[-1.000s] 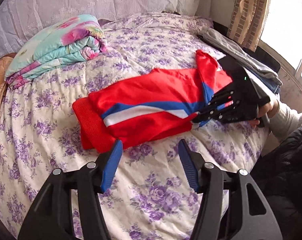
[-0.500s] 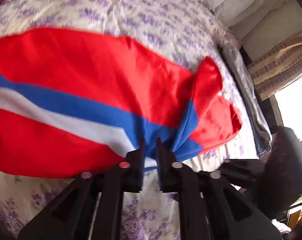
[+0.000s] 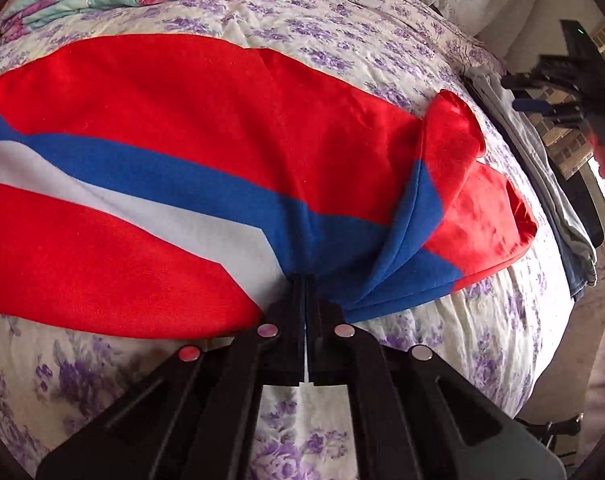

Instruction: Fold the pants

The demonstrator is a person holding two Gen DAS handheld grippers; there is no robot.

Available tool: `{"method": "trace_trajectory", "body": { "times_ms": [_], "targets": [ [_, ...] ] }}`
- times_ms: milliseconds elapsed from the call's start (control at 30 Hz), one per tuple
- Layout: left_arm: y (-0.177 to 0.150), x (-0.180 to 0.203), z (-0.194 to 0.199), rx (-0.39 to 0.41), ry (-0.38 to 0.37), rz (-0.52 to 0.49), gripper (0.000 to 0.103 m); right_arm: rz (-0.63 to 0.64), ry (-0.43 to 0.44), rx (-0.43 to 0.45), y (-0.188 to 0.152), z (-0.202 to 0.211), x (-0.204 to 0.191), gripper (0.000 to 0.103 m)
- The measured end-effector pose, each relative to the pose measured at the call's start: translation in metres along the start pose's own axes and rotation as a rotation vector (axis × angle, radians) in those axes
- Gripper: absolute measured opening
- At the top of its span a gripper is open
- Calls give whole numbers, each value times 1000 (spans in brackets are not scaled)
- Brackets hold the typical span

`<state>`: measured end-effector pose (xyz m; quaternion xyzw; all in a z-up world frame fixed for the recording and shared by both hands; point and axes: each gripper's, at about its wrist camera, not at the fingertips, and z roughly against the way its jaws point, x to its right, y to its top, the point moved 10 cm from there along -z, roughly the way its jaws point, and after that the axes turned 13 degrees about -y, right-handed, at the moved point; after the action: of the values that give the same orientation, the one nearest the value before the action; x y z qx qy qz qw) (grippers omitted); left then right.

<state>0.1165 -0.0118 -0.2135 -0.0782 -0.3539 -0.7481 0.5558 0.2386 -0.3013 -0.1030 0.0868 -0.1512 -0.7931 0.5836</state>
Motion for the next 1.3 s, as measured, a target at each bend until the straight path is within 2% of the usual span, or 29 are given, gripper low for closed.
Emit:
{"method": "trace_trajectory", "body": {
  "times_ms": [67,133,267,400,567,700,733,767,800,833,900,1000,1133,1167,1233,1300],
  "targets": [
    [0,-1,1,3,-8,1,2,-31,2,-86,15,-25,-6,48],
    [0,-3,2,3,-29,10,2,-41,-17,-129,24,-44,-18,48],
    [1,-4,1,2,-49,14,2,-44,-150,-198,31,-72,-24,48],
    [2,-3,-1,2,-55,9,2,-82,-239,-240,33,-86,-13,48],
    [4,-3,-2,1,-73,13,1,-115,-249,-303,33,-101,-12,48],
    [3,-3,-2,3,-77,10,1,-88,-301,-331,27,-116,-15,51],
    [3,-3,-2,4,-79,11,2,-83,-310,-316,27,-116,-16,50],
    [3,-3,-2,4,-82,11,1,-69,-322,-294,26,-114,-17,40],
    [3,-3,-2,4,-85,12,2,-44,-347,-270,25,-110,-16,27],
    [3,-4,-2,4,-88,12,2,-32,-344,-254,22,-106,-16,9],
    [3,-3,-2,4,-92,13,2,-66,-290,-208,21,-90,-10,6],
    [3,-4,-3,3,-106,19,2,-80,-203,-79,13,-44,5,6],
    [3,-6,-2,-2,-132,36,1,-131,-64,76,-28,23,50,6],
    [4,-6,-2,-4,-134,37,1,-158,-40,97,-46,35,62,6],
    [3,-5,-2,-15,-118,24,1,-211,5,109,-61,37,94,5],
    [1,2,1,-47,-58,-41,1,-255,26,106,-91,29,116,5]
  ]
}}
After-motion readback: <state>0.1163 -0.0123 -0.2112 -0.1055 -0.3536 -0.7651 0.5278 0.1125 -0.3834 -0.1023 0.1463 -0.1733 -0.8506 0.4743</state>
